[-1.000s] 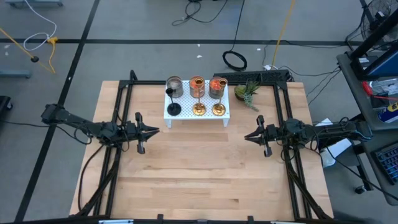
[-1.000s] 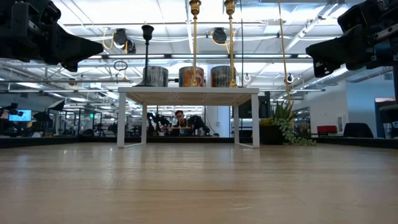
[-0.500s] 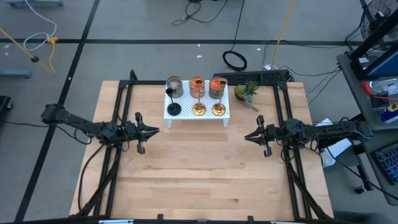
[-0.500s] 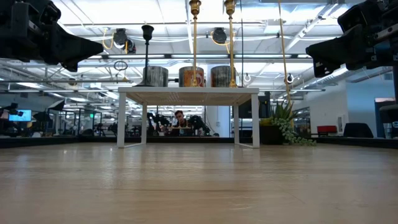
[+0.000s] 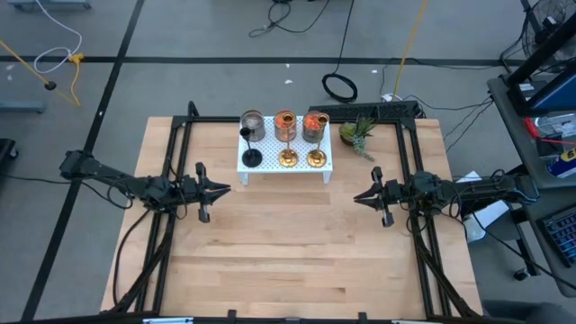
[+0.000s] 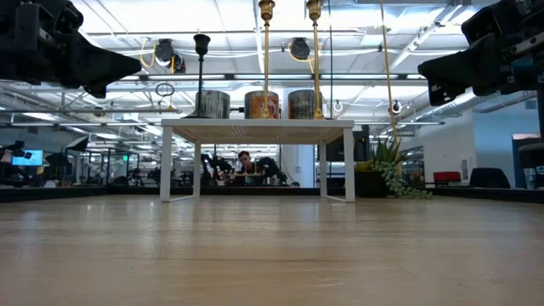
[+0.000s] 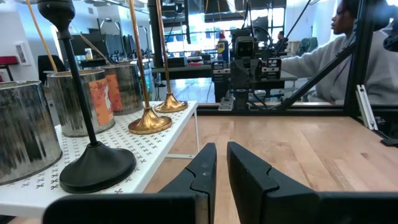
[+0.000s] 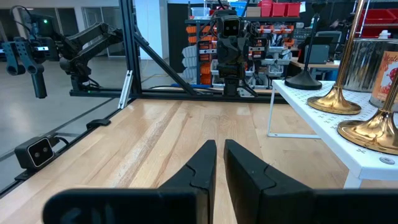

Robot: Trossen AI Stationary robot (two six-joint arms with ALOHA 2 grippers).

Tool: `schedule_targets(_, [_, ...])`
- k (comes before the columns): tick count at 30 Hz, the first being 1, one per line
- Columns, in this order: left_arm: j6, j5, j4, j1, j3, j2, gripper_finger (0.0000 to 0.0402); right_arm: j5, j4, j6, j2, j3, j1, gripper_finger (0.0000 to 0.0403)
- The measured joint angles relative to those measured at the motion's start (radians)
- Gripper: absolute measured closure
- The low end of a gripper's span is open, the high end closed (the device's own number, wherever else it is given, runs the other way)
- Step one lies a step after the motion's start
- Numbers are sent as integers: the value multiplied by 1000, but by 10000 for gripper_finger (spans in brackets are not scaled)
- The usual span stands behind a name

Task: Pick & Place candle stick holders
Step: Return to Home Position

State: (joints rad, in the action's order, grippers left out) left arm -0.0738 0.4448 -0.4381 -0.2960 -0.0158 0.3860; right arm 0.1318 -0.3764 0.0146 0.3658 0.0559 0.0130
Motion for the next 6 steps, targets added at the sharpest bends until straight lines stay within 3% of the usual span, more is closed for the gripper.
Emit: schedule_targets(6, [0,0,0,0,0,0,355,0,0,0,0,0,0,375])
